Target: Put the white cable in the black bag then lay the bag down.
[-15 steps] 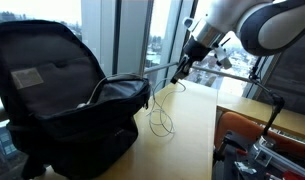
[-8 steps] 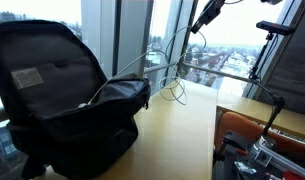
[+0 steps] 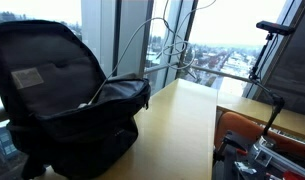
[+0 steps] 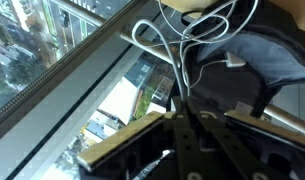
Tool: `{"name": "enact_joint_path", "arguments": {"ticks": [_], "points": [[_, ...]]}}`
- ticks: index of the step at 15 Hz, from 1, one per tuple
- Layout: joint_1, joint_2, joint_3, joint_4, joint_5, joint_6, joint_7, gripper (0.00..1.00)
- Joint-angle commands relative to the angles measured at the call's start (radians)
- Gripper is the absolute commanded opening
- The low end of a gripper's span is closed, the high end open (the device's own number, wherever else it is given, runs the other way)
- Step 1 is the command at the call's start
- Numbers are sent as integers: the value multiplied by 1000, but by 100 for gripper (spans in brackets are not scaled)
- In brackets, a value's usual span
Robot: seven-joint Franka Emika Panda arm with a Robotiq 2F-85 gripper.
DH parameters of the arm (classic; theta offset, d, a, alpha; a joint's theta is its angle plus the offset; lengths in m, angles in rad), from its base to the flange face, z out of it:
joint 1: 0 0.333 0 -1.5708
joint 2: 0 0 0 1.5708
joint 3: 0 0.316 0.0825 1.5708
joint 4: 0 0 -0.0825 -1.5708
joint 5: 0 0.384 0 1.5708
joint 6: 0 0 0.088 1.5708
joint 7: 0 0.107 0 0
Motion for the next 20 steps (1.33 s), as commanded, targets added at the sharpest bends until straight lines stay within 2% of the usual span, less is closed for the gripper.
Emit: {"name": "enact_joint_path", "arguments": {"ticks": [1, 6, 10, 14, 20], "points": [[4, 160, 96, 222, -59, -77, 46, 1], [70, 401, 184, 459, -155, -123, 104, 1], [184, 572, 164, 599, -205, -140, 120, 1], [238, 654, 109, 653, -174, -121, 94, 1], [208, 638, 28, 585, -105, -89, 66, 1]]}}
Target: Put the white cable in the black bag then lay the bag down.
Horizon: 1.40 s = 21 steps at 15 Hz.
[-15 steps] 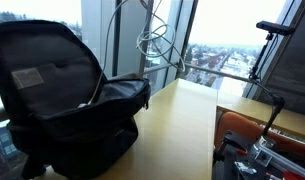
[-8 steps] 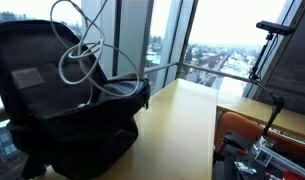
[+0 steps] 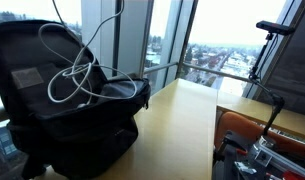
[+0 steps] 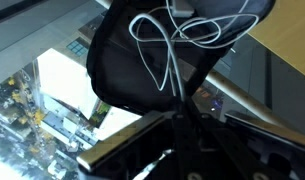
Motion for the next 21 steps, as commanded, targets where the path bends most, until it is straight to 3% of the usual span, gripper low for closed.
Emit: {"name": "enact_joint_path", "arguments": {"ticks": [1, 2, 5, 9, 12, 21], "points": [[-10, -23, -48, -32, 62, 5, -44, 1], [-12, -32, -56, -53, 75, 9, -46, 29], [-11, -71, -60, -144, 107, 21, -32, 44], [-31, -154, -58, -300, 164, 37, -56, 73], [-82, -223, -73, -386, 249, 25, -157, 96], [-177, -248, -130, -473, 372, 26, -782, 100]]}}
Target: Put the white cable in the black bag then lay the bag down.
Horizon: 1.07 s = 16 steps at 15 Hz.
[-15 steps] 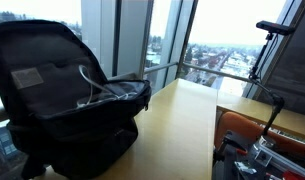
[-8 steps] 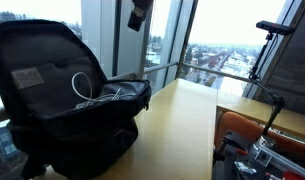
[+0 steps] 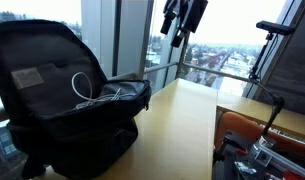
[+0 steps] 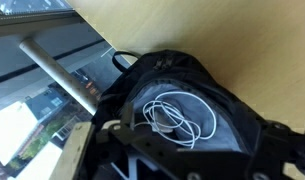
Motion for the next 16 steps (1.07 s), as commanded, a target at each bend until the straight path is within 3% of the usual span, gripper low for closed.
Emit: {"name": "enact_joint_path", "arguments": {"ticks": [1, 7, 16], "points": [[-13, 11, -17, -13, 40, 18, -247, 100], [0, 94, 7, 33, 23, 41, -516, 100], [72, 194, 58, 29, -26, 77, -479, 100]]}}
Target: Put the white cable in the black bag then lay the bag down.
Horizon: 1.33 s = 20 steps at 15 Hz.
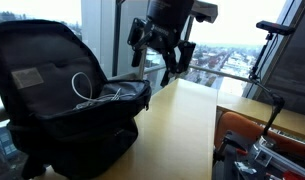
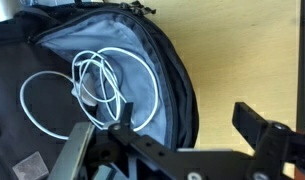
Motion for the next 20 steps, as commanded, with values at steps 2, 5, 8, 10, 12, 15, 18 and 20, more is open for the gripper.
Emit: {"name": "enact_joint_path", "arguments": {"ticks": [2, 5, 8, 10, 12, 15, 18, 20], "points": [[21, 56, -1, 34, -79, -21, 49, 100], [27, 79, -1, 41, -122, -37, 82, 100], [30, 102, -1, 47, -151, -47, 111, 100], [31, 118, -1, 55, -160, -56, 129, 100], [27, 136, -2, 67, -157, -67, 136, 74], [19, 154, -6, 85, -151, -74, 138, 61], [11, 169, -10, 108, -143, -77, 141, 38], [3, 175, -11, 123, -135, -77, 139, 23]]}}
